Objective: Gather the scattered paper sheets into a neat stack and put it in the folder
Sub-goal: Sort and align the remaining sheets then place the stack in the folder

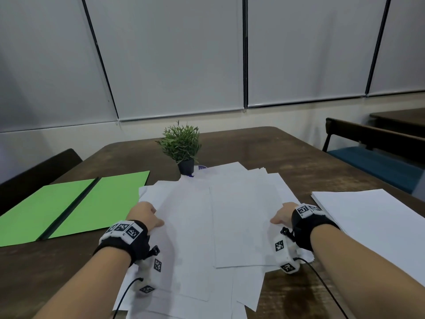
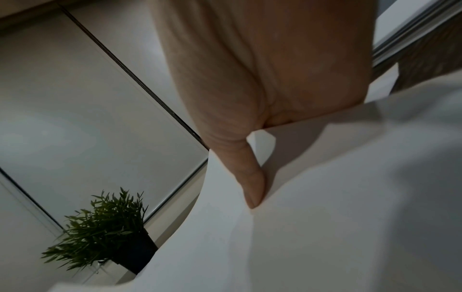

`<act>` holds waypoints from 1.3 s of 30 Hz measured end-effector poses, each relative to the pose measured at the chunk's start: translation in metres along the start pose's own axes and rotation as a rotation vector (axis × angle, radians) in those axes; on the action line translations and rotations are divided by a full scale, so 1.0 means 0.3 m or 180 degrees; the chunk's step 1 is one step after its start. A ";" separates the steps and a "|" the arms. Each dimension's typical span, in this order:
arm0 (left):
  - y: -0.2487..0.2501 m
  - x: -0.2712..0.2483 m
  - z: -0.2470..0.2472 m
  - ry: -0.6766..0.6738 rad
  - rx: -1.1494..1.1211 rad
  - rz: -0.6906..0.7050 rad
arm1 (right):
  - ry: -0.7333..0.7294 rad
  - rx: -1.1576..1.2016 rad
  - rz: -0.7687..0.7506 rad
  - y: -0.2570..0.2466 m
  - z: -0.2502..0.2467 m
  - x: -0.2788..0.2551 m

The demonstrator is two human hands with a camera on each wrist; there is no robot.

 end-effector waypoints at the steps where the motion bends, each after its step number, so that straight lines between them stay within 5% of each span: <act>1: 0.007 -0.003 -0.024 0.0114 -0.0022 0.0051 | -0.0010 -0.0006 -0.0009 0.002 0.005 0.007; 5: 0.055 -0.029 -0.147 0.0642 -0.0125 0.0281 | -0.0065 0.0012 -0.0140 0.006 0.026 0.069; 10: 0.133 -0.072 -0.382 0.1816 -0.0284 0.0651 | -0.0056 0.0015 -0.0019 0.015 0.020 0.059; 14: 0.165 -0.058 -0.501 0.2110 -0.0770 0.0691 | -0.0097 0.0118 -0.0042 0.019 0.034 0.082; 18: 0.205 -0.021 -0.450 0.1834 -0.1219 0.0629 | -0.0124 0.0667 -0.0204 0.019 0.037 0.106; 22: 0.255 -0.007 -0.252 0.1363 -0.1678 0.0400 | -0.0296 0.2021 -0.0013 0.064 0.055 0.226; 26: 0.309 -0.021 -0.034 0.0772 -0.1885 0.0124 | -0.0497 0.2470 0.0039 0.093 0.111 0.391; 30: 0.379 -0.050 0.150 0.0005 -0.1662 0.0083 | -0.0644 0.2165 -0.0054 0.052 0.070 0.160; 34: 0.440 -0.074 0.216 -0.0619 -0.1416 0.0324 | -0.0386 0.1138 -0.0136 0.049 0.066 0.124; 39: 0.350 -0.060 0.181 -0.0689 -0.0957 0.0352 | -0.0179 0.0774 -0.0199 0.041 0.049 0.118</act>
Point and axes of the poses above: each hand's wrist, its own x-axis towards the middle knuckle, its own z-axis out of the palm, y = z × x, the point moved 7 cm from there along x, towards the middle knuckle, and after that the axes turned 9 degrees about z, right-handed, at the moved point
